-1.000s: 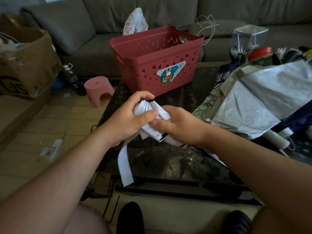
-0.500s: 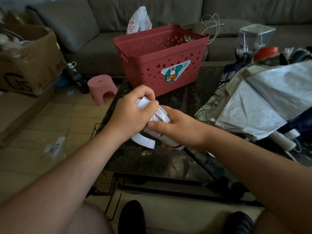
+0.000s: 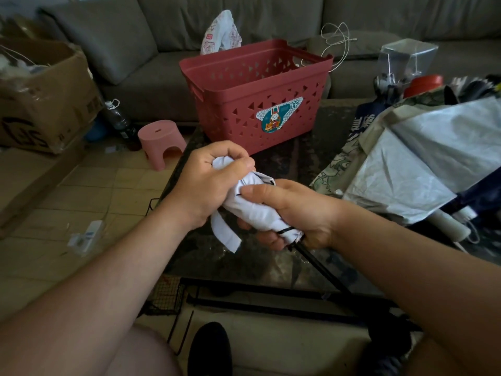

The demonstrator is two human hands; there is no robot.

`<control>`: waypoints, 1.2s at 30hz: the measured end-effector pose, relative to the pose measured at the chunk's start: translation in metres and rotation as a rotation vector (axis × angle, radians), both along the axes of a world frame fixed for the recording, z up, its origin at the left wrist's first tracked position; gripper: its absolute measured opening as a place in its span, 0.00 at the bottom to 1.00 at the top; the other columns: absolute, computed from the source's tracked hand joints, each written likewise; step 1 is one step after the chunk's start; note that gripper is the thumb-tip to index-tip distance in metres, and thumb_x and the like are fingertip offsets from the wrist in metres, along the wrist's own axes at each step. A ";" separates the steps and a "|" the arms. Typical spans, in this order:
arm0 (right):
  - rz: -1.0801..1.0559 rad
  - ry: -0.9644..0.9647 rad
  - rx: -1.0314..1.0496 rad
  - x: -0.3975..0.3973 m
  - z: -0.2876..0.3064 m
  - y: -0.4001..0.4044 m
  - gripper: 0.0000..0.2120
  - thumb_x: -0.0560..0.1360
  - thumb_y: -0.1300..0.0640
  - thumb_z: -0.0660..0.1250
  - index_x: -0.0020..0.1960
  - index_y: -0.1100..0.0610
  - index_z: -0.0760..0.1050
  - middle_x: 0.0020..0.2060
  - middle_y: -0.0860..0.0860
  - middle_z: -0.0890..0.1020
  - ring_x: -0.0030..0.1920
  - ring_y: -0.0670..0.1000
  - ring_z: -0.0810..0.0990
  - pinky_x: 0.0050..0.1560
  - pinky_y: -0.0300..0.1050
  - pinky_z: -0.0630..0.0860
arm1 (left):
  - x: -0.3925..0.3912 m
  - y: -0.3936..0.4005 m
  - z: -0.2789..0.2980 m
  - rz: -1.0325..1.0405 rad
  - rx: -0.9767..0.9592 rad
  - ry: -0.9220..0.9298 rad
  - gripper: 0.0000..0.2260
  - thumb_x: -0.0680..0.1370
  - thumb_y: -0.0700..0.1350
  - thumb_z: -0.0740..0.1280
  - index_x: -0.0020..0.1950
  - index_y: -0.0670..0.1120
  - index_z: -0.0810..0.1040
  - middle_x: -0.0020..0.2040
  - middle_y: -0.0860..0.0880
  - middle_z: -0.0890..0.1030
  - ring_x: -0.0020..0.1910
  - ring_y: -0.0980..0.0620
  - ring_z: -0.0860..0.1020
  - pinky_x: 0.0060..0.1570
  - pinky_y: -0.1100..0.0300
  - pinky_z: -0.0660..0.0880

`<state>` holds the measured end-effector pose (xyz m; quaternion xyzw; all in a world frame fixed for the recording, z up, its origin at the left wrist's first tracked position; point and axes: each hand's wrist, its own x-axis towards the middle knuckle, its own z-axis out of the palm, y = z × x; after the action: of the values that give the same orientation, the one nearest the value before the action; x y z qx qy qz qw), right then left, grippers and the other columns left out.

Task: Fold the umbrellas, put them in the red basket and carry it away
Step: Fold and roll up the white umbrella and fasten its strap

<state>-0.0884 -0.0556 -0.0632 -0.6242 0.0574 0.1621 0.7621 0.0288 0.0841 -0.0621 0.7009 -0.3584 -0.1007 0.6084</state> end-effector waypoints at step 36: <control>-0.357 -0.291 -0.296 0.002 0.013 -0.047 0.17 0.86 0.49 0.61 0.50 0.64 0.72 0.27 0.55 0.73 0.24 0.52 0.71 0.25 0.42 0.67 | -0.014 0.008 0.001 -0.013 -0.023 0.597 0.14 0.74 0.54 0.71 0.49 0.44 0.81 0.28 0.55 0.74 0.21 0.59 0.66 0.21 0.68 0.61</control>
<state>-0.0867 -0.1027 -0.0497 -0.7256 0.0795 -0.0765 0.6792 0.0153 0.0925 -0.0609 0.6311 -0.1691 -0.3024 0.6940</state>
